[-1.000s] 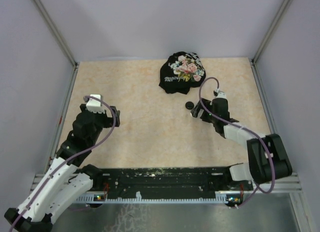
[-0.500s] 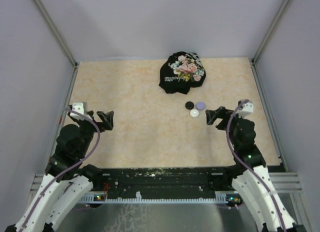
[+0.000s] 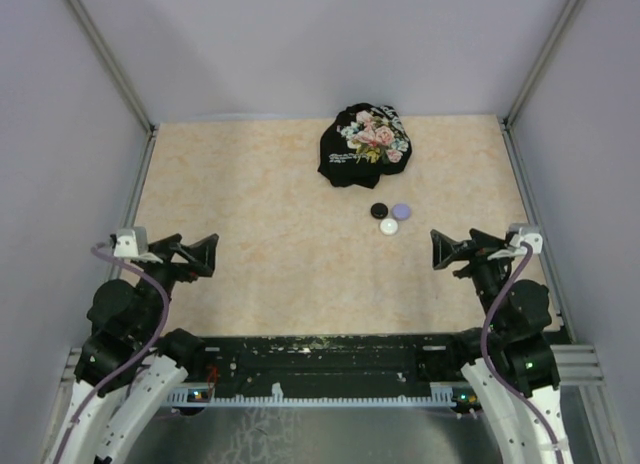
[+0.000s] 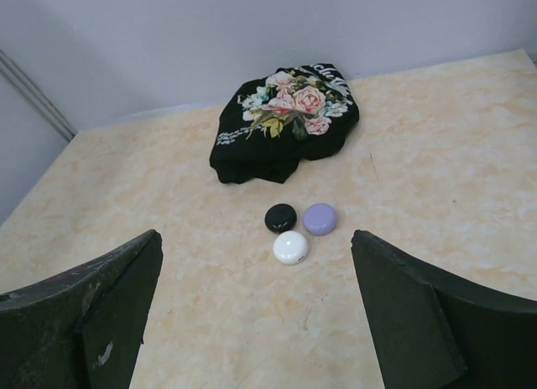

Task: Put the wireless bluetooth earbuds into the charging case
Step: Reset both arms

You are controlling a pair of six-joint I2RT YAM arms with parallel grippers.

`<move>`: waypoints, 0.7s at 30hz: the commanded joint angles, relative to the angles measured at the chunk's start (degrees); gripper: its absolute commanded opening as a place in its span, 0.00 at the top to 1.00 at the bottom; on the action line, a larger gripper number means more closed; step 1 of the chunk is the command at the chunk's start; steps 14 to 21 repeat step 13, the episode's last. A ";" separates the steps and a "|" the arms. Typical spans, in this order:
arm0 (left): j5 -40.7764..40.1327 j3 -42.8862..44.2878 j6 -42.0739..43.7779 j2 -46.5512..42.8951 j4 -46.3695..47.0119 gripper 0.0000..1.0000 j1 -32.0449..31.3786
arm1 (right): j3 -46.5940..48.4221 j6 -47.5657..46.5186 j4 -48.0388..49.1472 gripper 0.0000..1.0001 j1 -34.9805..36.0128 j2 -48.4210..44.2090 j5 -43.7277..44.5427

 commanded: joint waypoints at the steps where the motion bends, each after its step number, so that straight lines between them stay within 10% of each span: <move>1: 2.79 -1.39 -2.38 -2.10 0.46 0.00 0.28 | 2.35 -3.38 -1.21 0.07 -0.42 -0.44 -0.62; 21: 2.69 -1.16 -1.16 -1.16 -0.15 0.00 0.26 | 2.01 -4.34 -0.64 0.07 -0.49 -0.68 -1.29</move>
